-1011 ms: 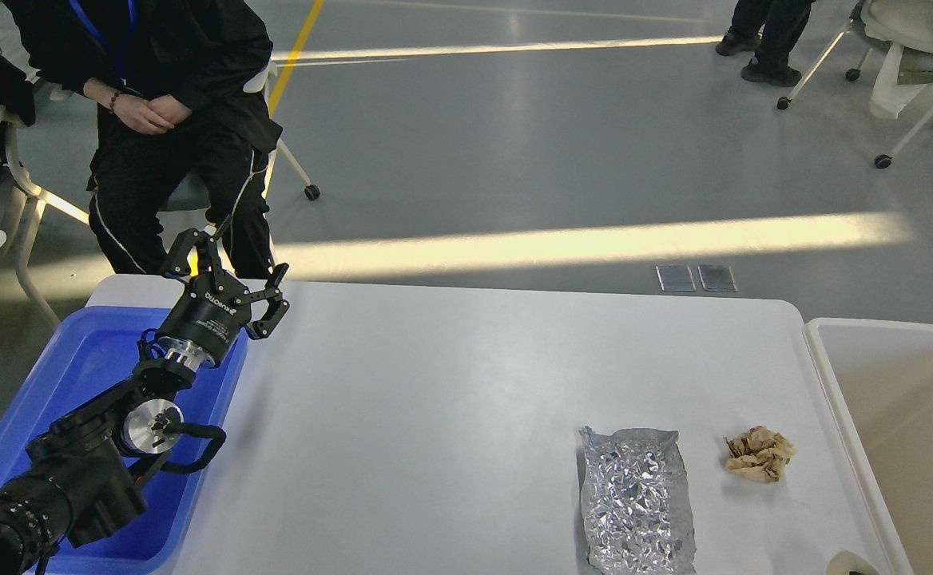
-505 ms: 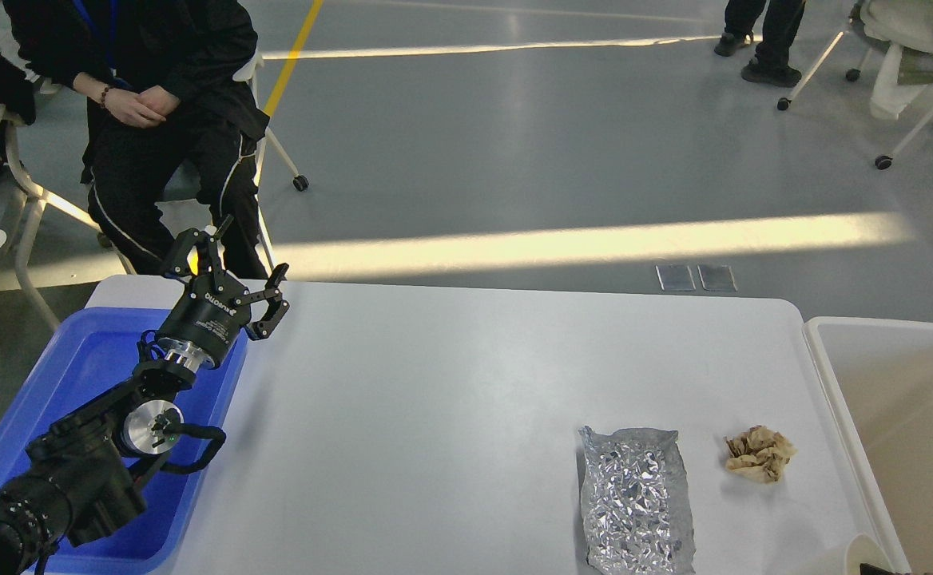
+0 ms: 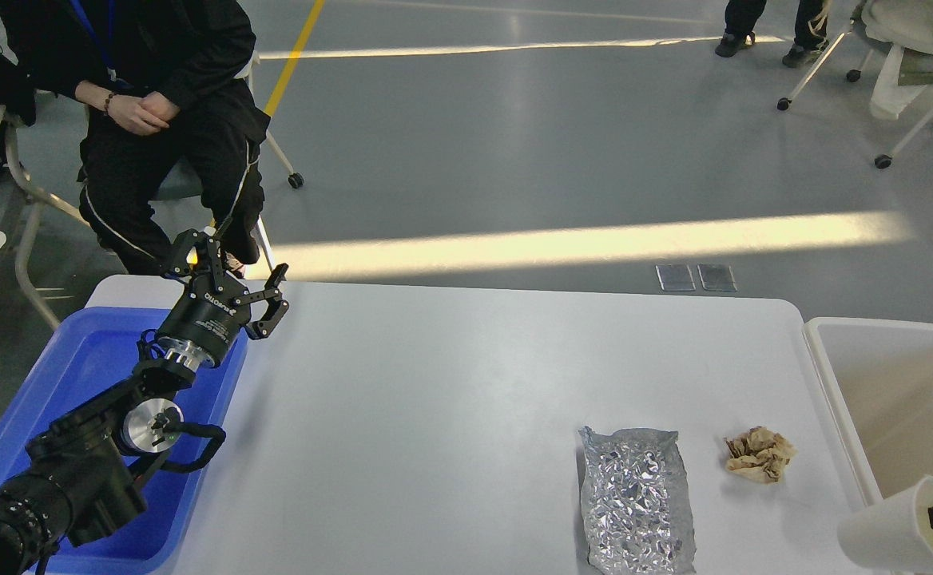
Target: Tidy desktop
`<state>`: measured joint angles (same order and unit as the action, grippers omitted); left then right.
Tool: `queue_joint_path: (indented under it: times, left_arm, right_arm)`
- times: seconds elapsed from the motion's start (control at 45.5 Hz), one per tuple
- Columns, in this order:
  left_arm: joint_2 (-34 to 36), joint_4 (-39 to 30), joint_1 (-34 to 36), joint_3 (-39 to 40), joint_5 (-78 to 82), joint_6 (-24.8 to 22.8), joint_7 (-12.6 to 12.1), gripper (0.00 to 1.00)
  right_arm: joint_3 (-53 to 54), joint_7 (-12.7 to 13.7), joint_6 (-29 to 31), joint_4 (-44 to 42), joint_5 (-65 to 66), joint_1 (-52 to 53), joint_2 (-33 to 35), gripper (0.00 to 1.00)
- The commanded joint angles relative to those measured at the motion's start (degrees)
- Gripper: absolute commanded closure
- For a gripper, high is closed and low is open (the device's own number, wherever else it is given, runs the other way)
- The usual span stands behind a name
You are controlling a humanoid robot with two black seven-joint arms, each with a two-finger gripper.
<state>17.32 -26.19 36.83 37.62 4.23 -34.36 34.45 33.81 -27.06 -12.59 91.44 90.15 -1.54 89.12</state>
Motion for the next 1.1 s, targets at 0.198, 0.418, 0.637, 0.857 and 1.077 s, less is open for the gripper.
queue_joint_path:
  times: [0.198, 0.418, 0.637, 0.857, 1.077]
  left_arm:
    - [0.0, 0.0, 0.0, 0.0, 0.0, 0.0, 0.0, 0.0]
    - [0.0, 0.0, 0.0, 0.0, 0.0, 0.0, 0.0, 0.0]
    - [0.0, 0.0, 0.0, 0.0, 0.0, 0.0, 0.0, 0.0]
    - [0.0, 0.0, 0.0, 0.0, 0.1, 0.0, 0.0, 0.0]
    - [0.0, 0.0, 0.0, 0.0, 0.1, 0.0, 0.0, 0.0]
  right_arm:
    - [-0.1, -3.8, -0.8, 1.8, -8.0, 8.4, 10.9, 1.0]
    - [-0.6, -5.1, 0.1, 1.7, -11.3, 12.4, 10.9, 1.0]
    - [-1.1, -4.8, 0.2, 1.0, -11.5, 12.4, 10.9, 1.0]
    - [-3.2, -4.7, -0.2, -1.2, -21.7, 12.4, 10.7, 1.0]
    - [-5.2, -4.5, -0.7, -8.4, -36.8, 12.2, 6.6, 1.0]
